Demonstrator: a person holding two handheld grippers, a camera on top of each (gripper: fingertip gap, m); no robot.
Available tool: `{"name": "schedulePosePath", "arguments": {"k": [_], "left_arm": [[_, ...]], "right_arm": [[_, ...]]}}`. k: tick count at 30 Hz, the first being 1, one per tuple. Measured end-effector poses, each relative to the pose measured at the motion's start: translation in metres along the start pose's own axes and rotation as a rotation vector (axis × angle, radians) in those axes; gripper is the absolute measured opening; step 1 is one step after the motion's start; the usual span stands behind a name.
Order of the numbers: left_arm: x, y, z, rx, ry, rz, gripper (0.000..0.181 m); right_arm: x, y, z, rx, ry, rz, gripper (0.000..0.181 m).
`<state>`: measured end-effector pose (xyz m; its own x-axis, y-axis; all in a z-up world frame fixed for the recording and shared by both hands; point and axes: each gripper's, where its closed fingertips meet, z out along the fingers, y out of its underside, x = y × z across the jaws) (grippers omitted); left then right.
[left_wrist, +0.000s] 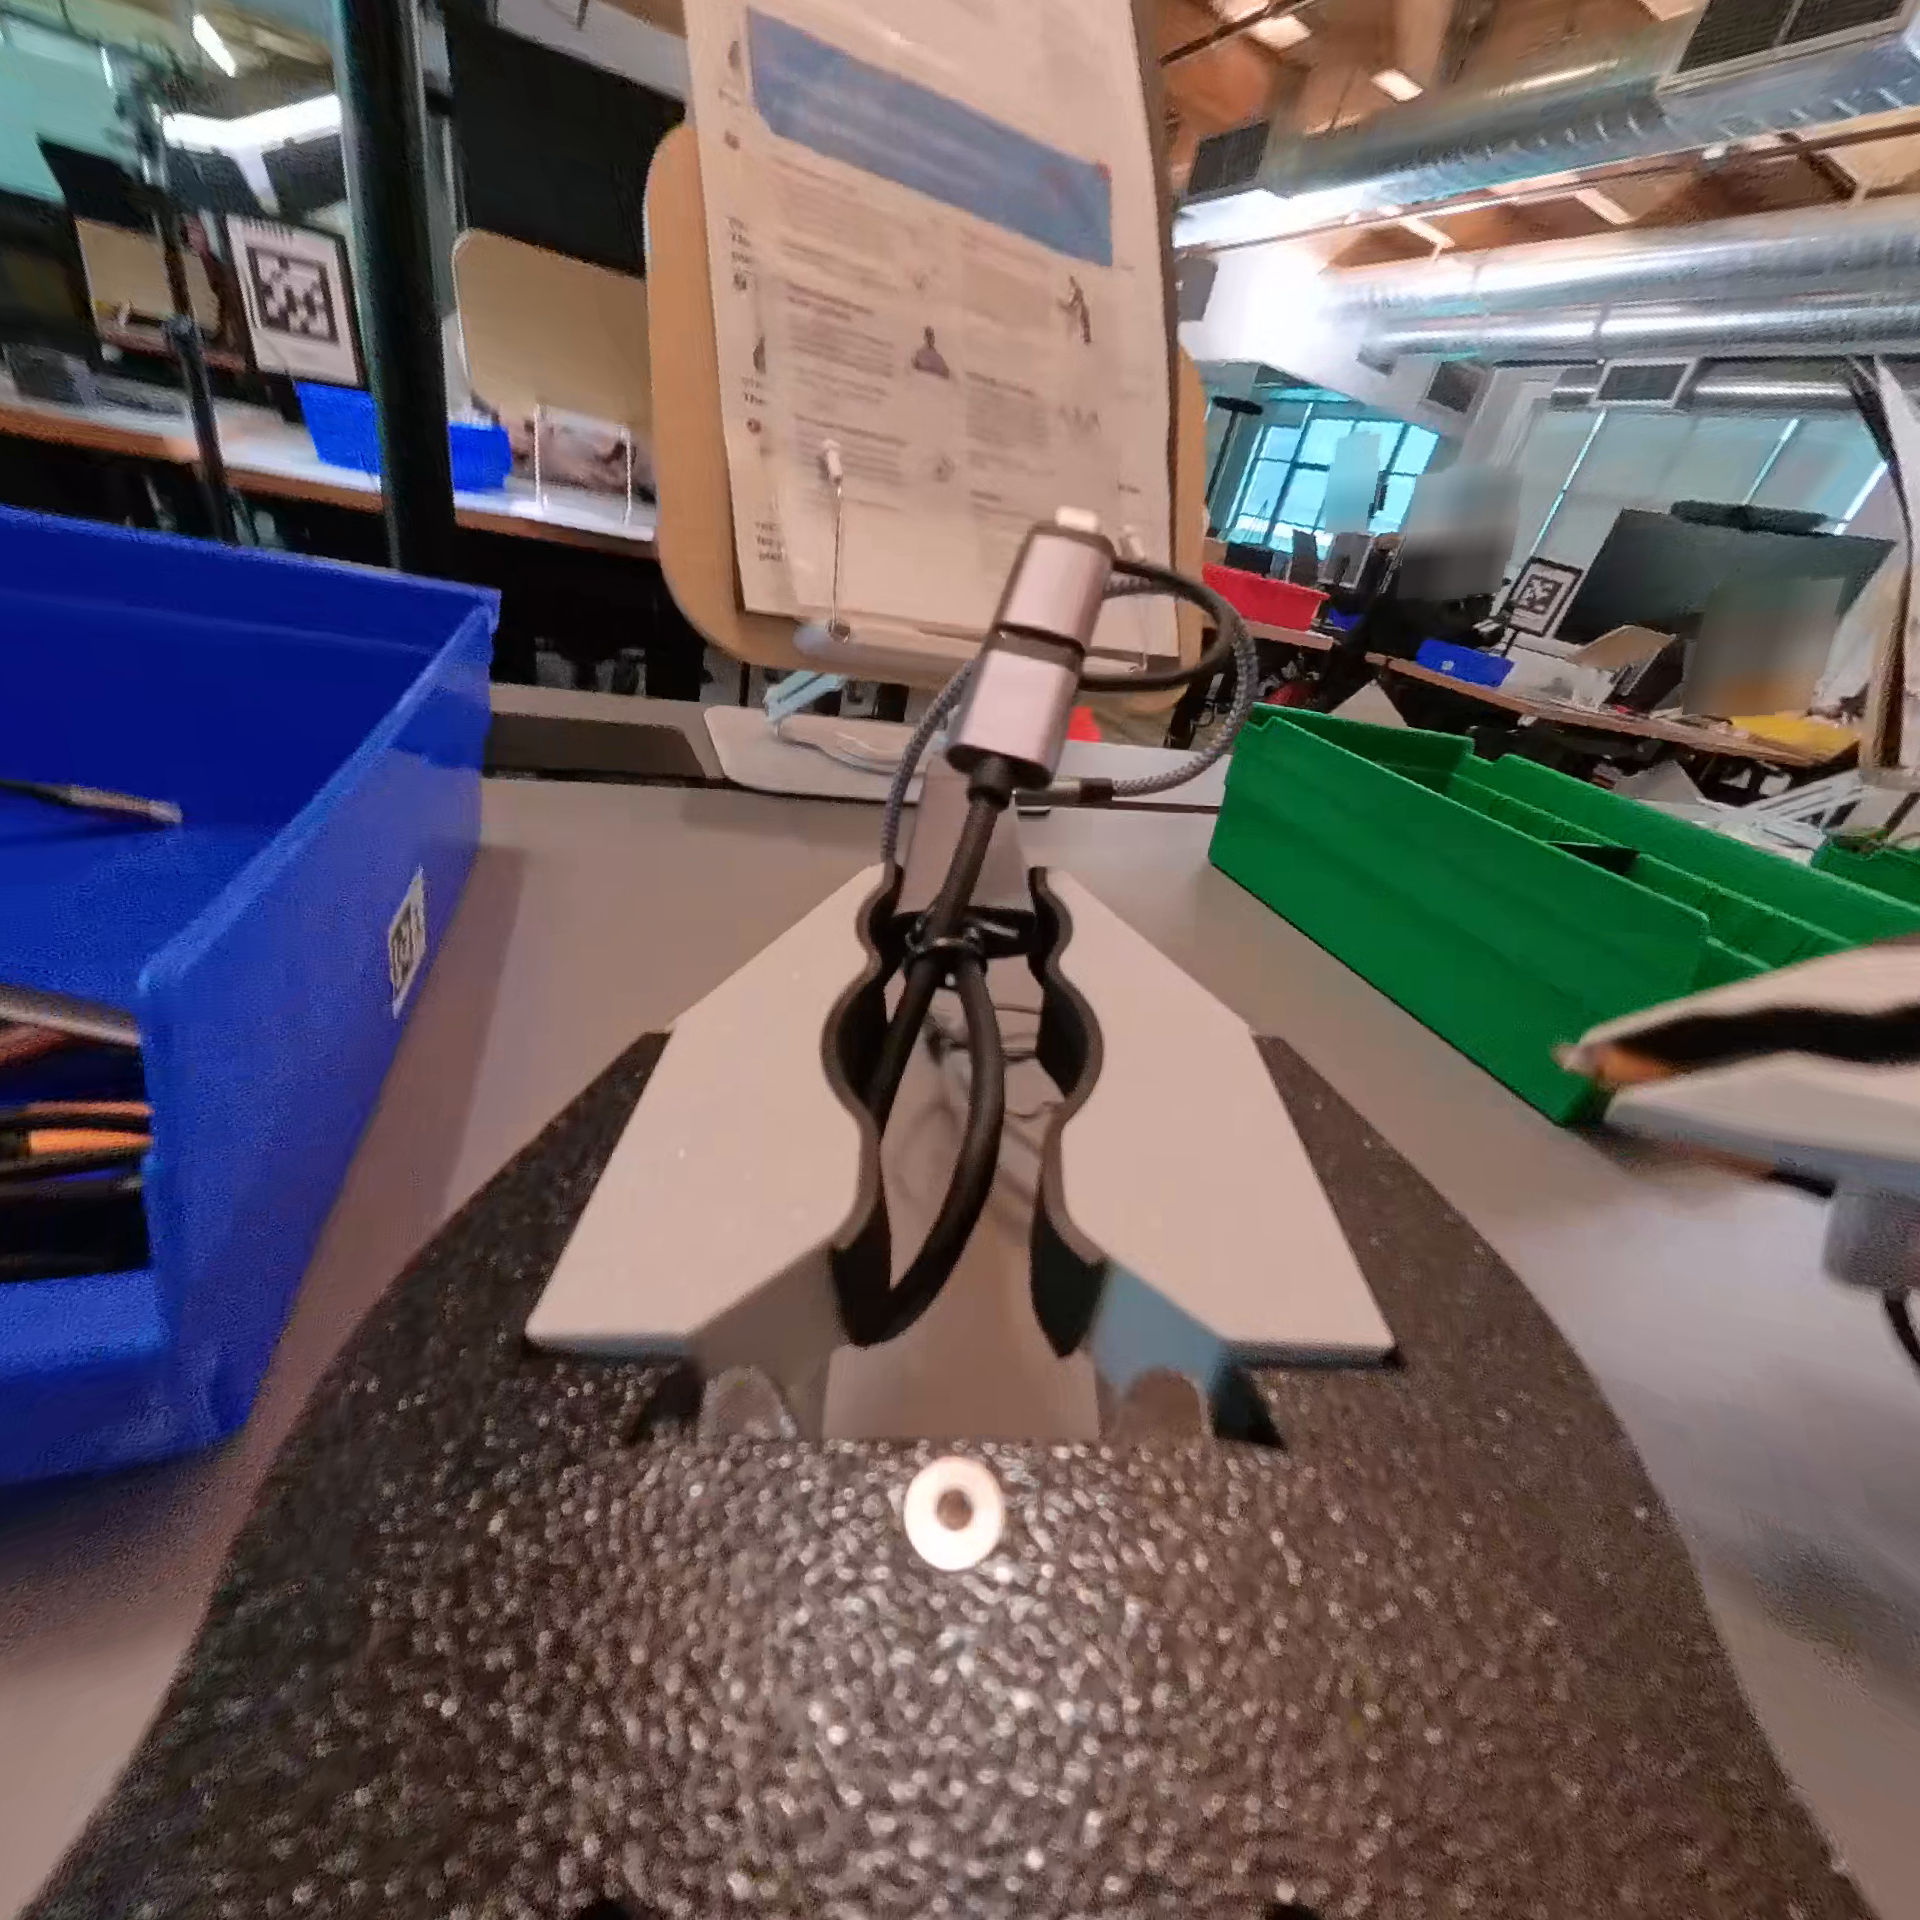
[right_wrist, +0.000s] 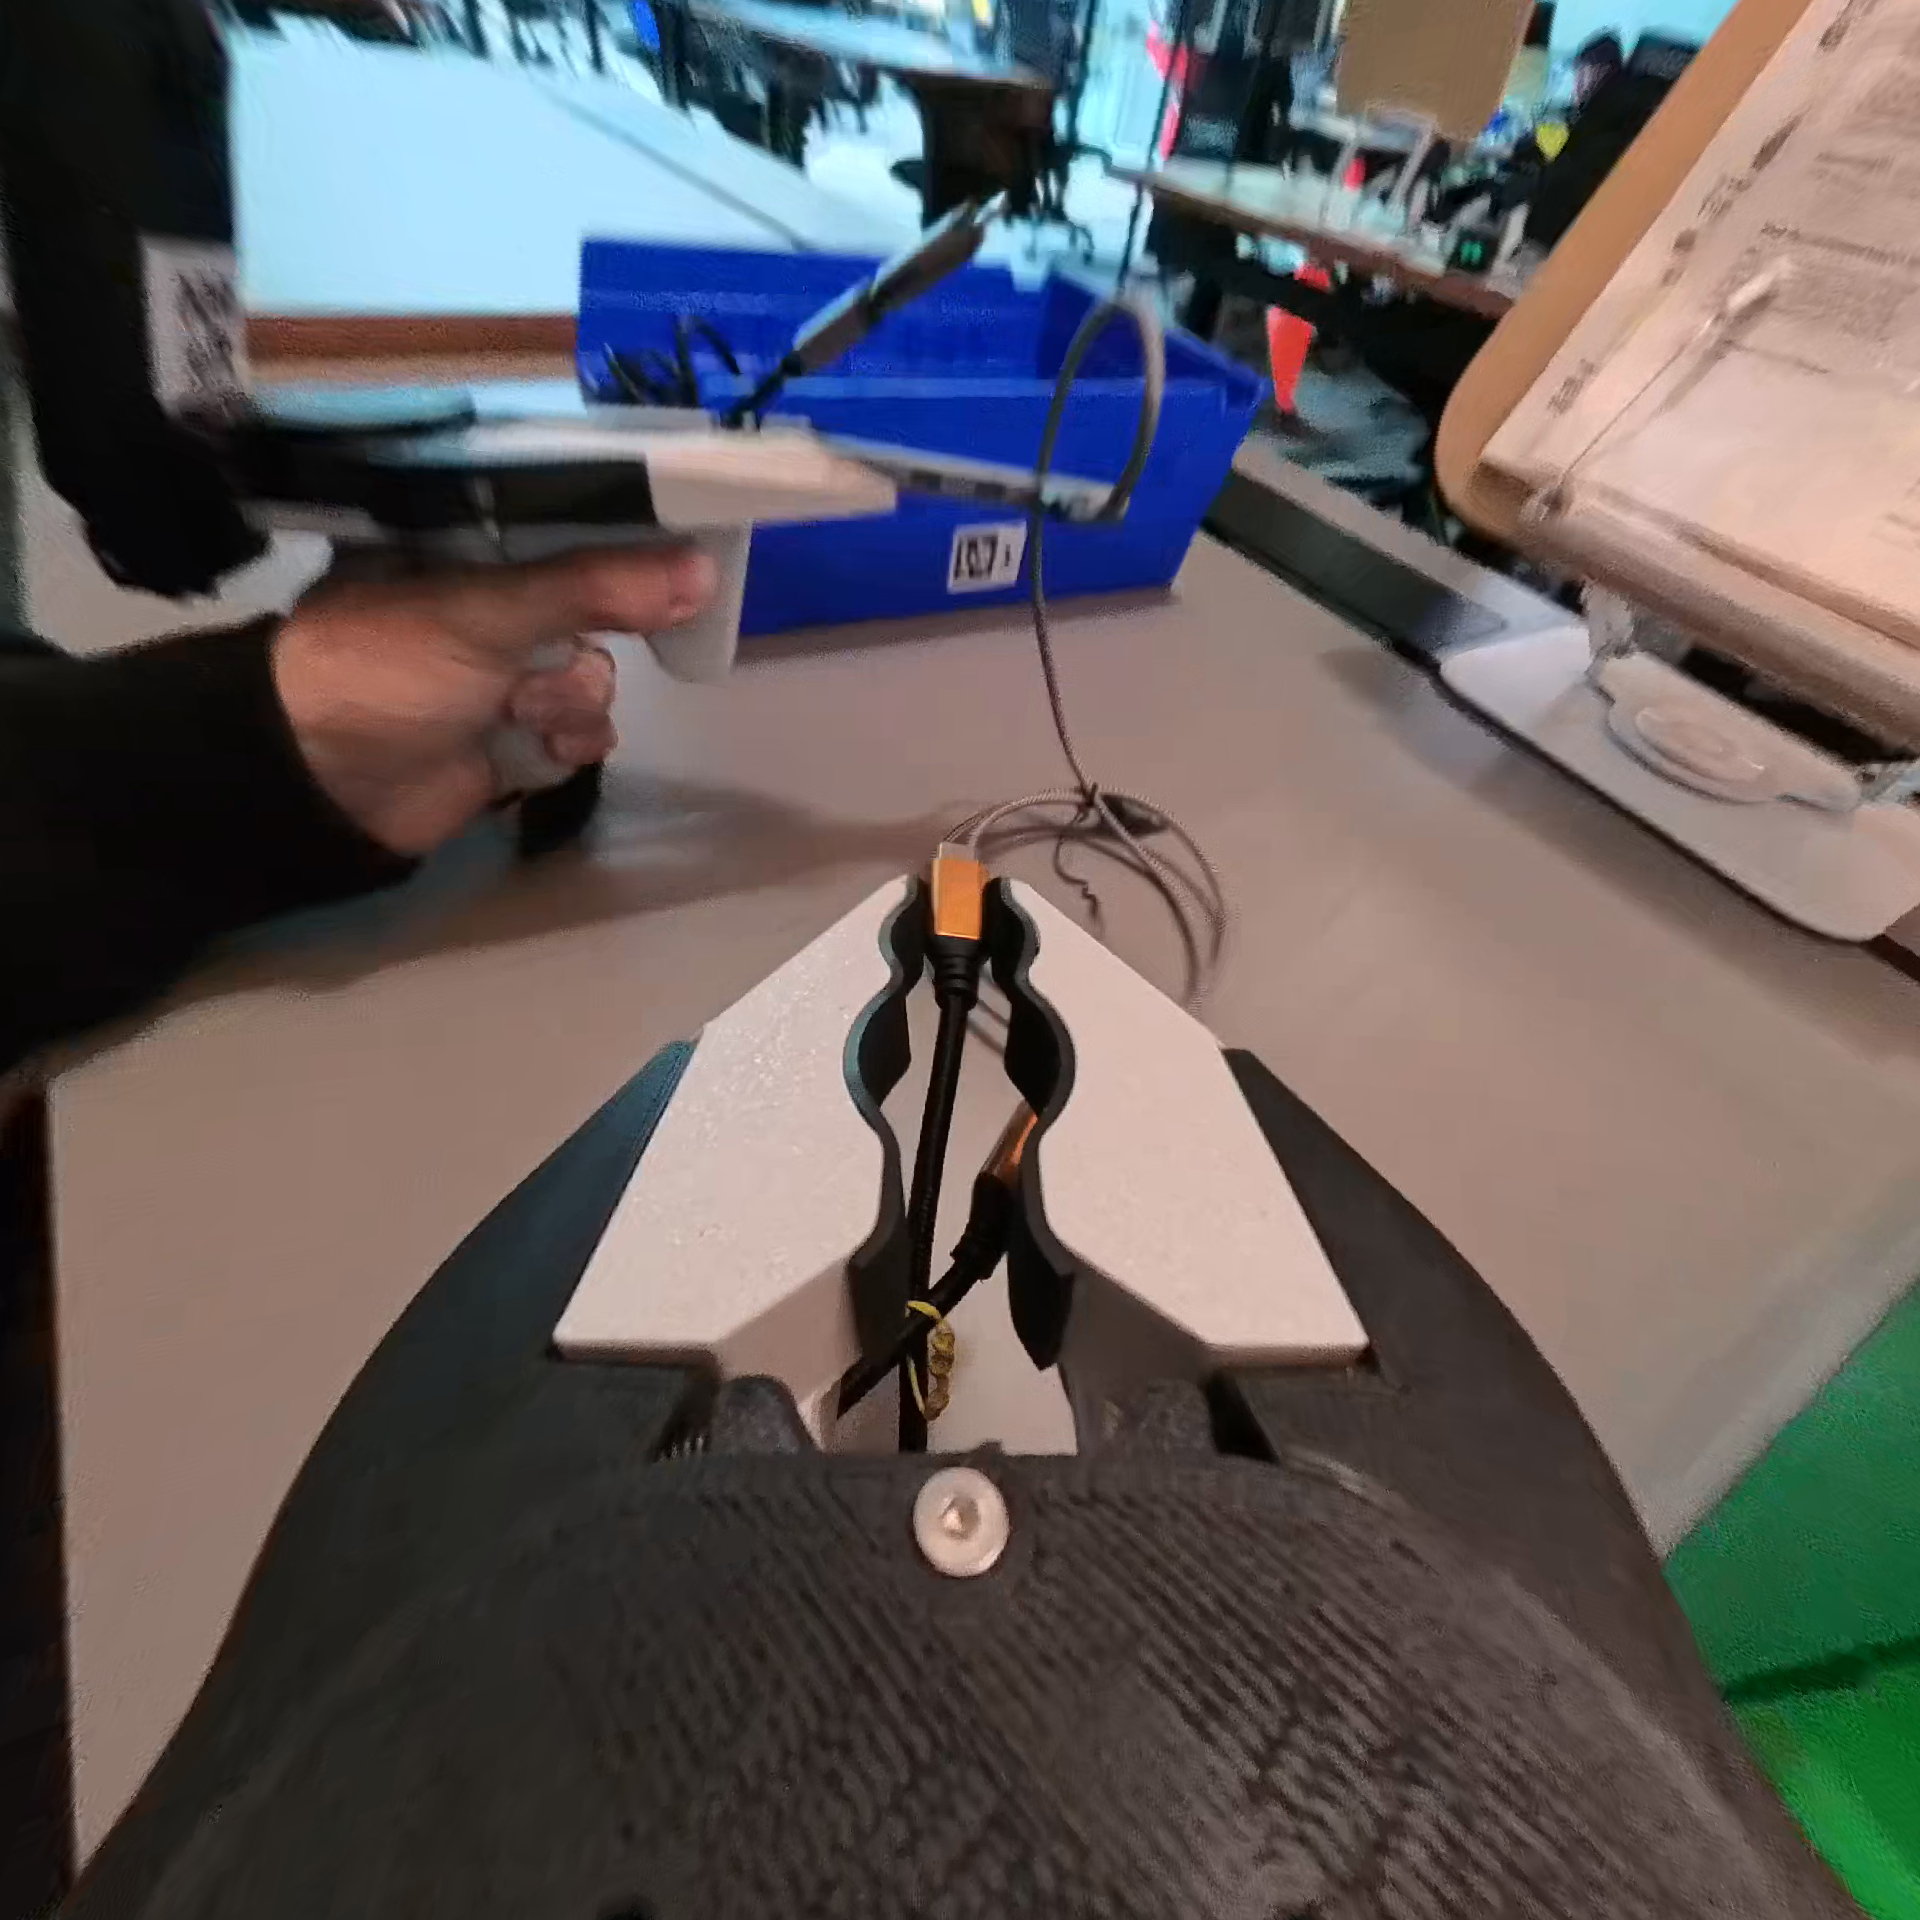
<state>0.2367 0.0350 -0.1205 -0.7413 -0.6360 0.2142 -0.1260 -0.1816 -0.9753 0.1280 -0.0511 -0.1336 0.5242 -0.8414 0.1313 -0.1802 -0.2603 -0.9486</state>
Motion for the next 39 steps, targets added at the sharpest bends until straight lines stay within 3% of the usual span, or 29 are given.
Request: {"name": "schedulePosePath", "arguments": {"k": [3, 6, 9, 11, 15, 20, 23, 26, 29, 31, 35, 39], "left_arm": [[0.015, 0.001, 0.000, 0.005, 0.029, 0.101, 0.021], [0.028, 0.004, 0.004, -0.008, 0.081, 0.104, 0.021], [0.027, 0.005, 0.004, -0.010, 0.084, 0.093, 0.021], [0.029, 0.005, 0.004, -0.010, 0.088, 0.100, 0.021], [0.033, 0.006, 0.004, -0.010, 0.104, 0.125, 0.021], [0.035, 0.007, 0.005, -0.015, 0.104, 0.141, 0.021], [0.038, 0.008, 0.007, -0.023, 0.116, 0.160, 0.021], [0.040, 0.009, 0.007, -0.028, 0.122, 0.164, 0.021], [0.040, 0.009, 0.007, -0.026, 0.128, 0.155, 0.021], [0.041, 0.009, 0.007, -0.026, 0.135, 0.156, 0.021], [0.046, 0.009, 0.006, -0.021, 0.163, 0.162, 0.021], [0.057, 0.009, 0.004, -0.009, 0.213, 0.176, 0.021]], "right_arm": [[0.039, -0.046, -0.037, 0.144, 0.136, -0.035, 0.011], [0.105, -0.084, -0.109, 0.312, 0.468, -0.134, 0.011], [0.164, -0.081, -0.172, 0.356, 0.764, -0.198, 0.011], [0.193, -0.068, -0.192, 0.368, 0.893, -0.265, 0.010], [0.223, -0.033, -0.162, 0.197, 0.845, -0.462, 0.011], [0.222, 0.007, -0.112, -0.012, 0.654, -0.641, 0.011], [0.215, 0.021, -0.105, -0.061, 0.589, -0.688, 0.015], [0.208, 0.018, -0.112, -0.036, 0.539, -0.643, 0.031], [0.199, -0.002, -0.125, 0.051, 0.524, -0.525, 0.032], [0.175, -0.020, -0.123, 0.137, 0.406, -0.399, 0.032], [0.106, -0.058, -0.093, 0.331, 0.134, -0.130, 0.038], [0.059, -0.050, -0.032, 0.267, 0.081, -0.058, 0.051]]}}
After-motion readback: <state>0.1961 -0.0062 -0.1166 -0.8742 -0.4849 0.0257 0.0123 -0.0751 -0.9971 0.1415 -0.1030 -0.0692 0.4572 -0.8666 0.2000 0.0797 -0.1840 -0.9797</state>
